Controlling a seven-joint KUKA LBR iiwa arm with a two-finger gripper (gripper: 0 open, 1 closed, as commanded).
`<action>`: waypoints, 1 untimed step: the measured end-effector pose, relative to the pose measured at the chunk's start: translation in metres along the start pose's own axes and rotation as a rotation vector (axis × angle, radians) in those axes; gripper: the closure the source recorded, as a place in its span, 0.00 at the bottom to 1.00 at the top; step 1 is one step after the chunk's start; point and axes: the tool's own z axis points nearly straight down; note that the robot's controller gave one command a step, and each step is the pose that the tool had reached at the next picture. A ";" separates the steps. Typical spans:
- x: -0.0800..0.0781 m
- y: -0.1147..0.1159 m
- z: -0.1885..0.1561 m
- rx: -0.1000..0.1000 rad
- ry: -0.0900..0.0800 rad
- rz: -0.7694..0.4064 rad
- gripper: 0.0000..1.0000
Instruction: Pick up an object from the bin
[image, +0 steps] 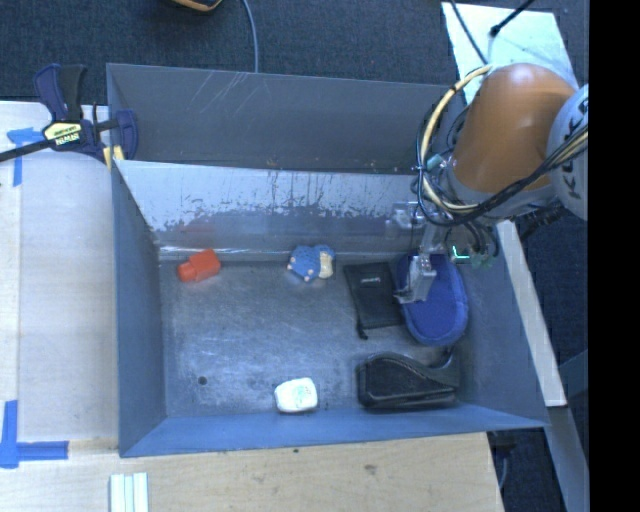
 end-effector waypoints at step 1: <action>0.018 -0.020 0.108 0.000 0.001 -0.003 0.00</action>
Offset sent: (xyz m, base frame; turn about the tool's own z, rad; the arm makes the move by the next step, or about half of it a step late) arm -0.0167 -0.0189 -0.1031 -0.0060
